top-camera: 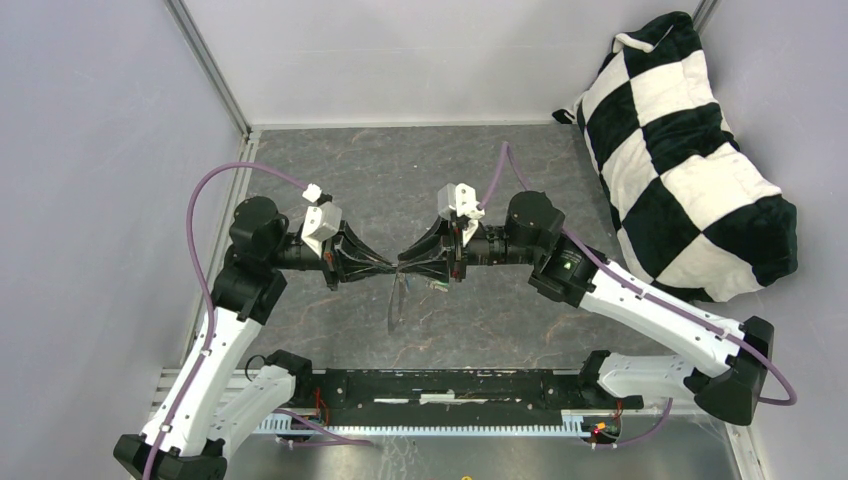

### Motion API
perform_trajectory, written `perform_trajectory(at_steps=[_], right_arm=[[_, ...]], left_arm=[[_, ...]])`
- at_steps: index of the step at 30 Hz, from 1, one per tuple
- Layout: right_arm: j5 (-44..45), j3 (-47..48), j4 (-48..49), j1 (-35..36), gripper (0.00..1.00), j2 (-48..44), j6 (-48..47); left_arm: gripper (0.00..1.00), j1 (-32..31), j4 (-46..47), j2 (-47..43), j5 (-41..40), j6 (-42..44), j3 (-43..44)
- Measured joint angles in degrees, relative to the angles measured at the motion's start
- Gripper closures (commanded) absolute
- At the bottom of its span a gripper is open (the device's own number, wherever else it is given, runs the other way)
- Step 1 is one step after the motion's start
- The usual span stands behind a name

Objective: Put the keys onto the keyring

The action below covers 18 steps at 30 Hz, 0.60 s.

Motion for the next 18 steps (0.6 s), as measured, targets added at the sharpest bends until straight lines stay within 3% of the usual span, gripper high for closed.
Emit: perform_trajectory(at_steps=[10, 14, 18], right_arm=[[-1.2, -0.1, -0.6, -0.1, 0.76, 0.7, -0.1], [-1.2, -0.4, -0.7, -0.1, 0.85, 0.9, -0.1], [-1.2, -0.4, -0.8, -0.2, 0.85, 1.0, -0.1]], left_arm=[[0.98, 0.0, -0.4, 0.0, 0.1, 1.2, 0.1], [0.98, 0.0, -0.9, 0.0, 0.5, 1.4, 0.1], [0.98, 0.0, -1.2, 0.0, 0.5, 1.7, 0.1]])
